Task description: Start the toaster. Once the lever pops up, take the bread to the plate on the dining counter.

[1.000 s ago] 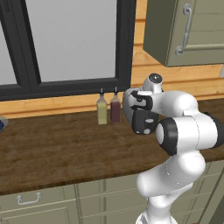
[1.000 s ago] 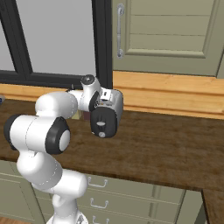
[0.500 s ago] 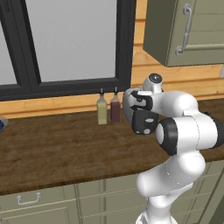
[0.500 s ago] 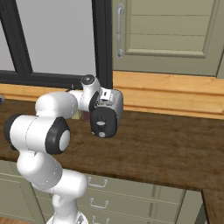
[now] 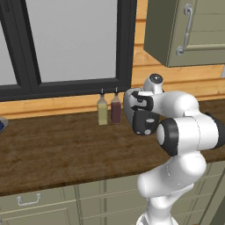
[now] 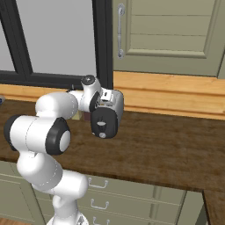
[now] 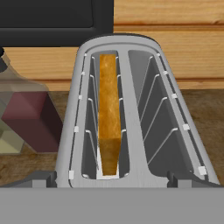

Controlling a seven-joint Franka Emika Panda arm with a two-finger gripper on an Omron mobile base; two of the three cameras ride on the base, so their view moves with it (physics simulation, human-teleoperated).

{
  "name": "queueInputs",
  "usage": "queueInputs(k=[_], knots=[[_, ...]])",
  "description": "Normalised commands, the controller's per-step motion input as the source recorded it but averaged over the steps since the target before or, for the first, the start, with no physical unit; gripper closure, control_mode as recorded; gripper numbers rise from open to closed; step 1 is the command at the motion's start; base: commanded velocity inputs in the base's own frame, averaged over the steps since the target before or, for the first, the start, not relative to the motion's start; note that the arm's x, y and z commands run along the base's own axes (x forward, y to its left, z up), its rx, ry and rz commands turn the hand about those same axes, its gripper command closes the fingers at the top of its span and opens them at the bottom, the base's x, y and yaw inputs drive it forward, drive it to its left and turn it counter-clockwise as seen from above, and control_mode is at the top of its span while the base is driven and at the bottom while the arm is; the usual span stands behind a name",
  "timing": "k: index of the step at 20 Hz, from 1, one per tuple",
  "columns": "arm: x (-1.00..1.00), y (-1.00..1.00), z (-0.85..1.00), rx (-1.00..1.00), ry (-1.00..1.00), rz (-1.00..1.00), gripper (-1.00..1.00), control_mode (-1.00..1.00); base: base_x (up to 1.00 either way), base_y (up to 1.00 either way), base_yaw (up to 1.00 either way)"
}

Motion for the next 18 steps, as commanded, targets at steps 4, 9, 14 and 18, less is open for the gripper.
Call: queueInputs(k=[4, 9, 14, 18], knots=[[0.00, 0.00, 0.00, 0.00, 0.00, 0.00, -1.00, -1.00, 0.00, 0.00, 0.00], [0.00, 0.00, 0.00, 0.00, 0.00, 0.00, -1.00, -1.00, 0.00, 0.00, 0.00], [0.00, 0.00, 0.00, 0.00, 0.00, 0.00, -1.00, -1.00, 0.00, 0.00, 0.00], [0.00, 0.00, 0.00, 0.00, 0.00, 0.00, -1.00, -1.00, 0.00, 0.00, 0.00]])
